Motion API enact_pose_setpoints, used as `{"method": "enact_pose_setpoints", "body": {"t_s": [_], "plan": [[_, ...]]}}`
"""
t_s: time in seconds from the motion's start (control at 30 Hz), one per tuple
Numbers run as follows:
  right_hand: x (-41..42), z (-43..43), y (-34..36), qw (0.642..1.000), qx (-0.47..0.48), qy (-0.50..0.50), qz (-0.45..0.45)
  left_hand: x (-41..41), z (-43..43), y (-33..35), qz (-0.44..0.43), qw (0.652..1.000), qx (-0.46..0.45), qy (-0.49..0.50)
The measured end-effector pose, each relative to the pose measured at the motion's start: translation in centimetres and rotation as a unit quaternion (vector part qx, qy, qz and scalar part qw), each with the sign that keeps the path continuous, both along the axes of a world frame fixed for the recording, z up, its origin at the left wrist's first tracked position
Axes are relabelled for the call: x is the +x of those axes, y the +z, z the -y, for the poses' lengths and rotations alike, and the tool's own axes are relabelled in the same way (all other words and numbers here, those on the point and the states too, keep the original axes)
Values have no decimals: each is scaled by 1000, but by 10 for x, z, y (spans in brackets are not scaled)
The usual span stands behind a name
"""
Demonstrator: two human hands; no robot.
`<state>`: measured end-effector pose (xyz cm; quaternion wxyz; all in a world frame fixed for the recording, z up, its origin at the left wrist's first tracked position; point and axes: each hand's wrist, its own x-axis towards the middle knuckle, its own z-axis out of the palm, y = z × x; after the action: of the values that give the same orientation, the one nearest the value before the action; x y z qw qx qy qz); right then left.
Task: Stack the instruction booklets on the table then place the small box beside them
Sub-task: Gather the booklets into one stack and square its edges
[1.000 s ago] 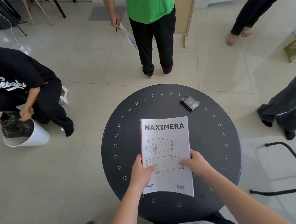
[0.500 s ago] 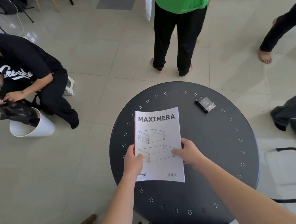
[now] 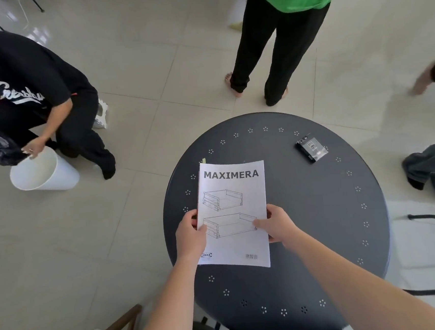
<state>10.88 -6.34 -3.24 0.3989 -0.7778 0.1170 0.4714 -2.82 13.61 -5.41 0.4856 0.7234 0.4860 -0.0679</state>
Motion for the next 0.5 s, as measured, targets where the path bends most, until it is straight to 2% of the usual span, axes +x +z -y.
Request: {"method": "enact_pose_setpoints", "body": {"t_s": [0.5], "plan": [[8, 12, -13, 998, -43, -12, 54, 12, 8, 0, 9, 999, 49, -7]]}}
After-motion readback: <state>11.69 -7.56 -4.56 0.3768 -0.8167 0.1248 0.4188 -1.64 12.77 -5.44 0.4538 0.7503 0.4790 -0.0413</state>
